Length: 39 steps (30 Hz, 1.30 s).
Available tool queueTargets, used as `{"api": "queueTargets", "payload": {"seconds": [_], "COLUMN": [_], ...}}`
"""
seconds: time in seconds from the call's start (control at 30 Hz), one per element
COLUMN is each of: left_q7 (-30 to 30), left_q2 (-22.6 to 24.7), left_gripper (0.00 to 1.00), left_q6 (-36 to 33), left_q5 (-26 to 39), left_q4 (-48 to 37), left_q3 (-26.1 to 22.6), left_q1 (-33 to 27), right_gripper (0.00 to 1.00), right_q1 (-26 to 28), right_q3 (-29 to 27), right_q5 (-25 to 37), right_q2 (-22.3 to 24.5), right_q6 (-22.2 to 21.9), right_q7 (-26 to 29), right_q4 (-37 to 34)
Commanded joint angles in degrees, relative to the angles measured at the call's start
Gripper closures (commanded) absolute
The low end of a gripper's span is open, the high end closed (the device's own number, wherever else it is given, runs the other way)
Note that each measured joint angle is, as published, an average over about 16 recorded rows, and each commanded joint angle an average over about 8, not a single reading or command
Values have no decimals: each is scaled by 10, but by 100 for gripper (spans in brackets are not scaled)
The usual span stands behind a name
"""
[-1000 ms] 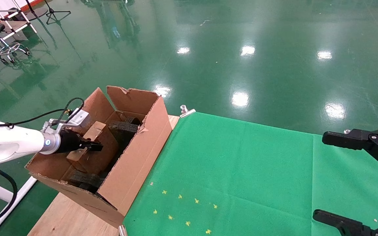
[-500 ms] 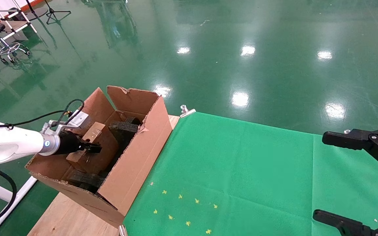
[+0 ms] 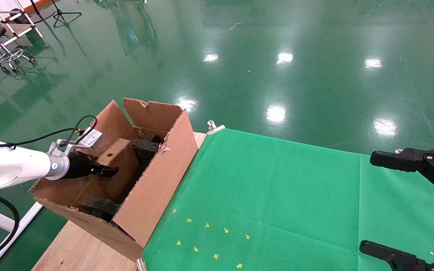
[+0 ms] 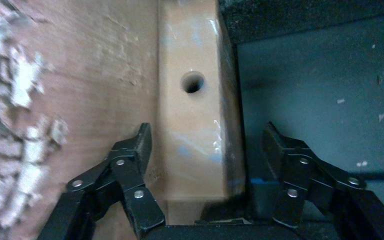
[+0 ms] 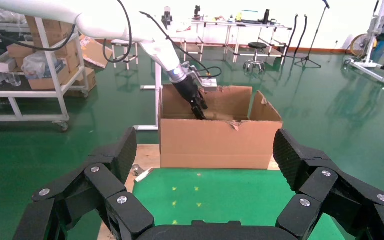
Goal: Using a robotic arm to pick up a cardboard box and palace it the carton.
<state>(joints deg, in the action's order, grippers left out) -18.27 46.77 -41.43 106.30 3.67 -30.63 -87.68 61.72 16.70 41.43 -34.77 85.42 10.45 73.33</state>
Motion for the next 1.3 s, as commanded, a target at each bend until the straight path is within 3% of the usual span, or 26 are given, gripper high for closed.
{"api": "queueTargets", "payload": {"seconds": [0.03, 0.27, 0.7, 1.03, 1.3], "left_q7": [-1, 14, 57, 59, 61], "left_q2": [0, -24, -103, -111, -112], "left_gripper": [0, 0, 0, 0, 0], "left_q6": [1, -42, -237, -261, -284], "left_q5": [0, -26, -136, -151, -211], "left_q4": [0, 29, 127, 159, 226], "left_q3": [0, 17, 81, 83, 91], "left_q1": [-1, -26, -63, -57, -18], "right_gripper": [0, 0, 0, 0, 0], "right_q1": [0, 0, 0, 0, 0], "right_q3": [0, 0, 1, 1, 1], "right_q5": [0, 0, 0, 0, 0], "right_q2": [0, 0, 0, 0, 0], "right_q6": [0, 0, 0, 0, 0], "right_q7": [0, 0, 0, -1, -1], "right_q4": [0, 0, 0, -1, -1]}}
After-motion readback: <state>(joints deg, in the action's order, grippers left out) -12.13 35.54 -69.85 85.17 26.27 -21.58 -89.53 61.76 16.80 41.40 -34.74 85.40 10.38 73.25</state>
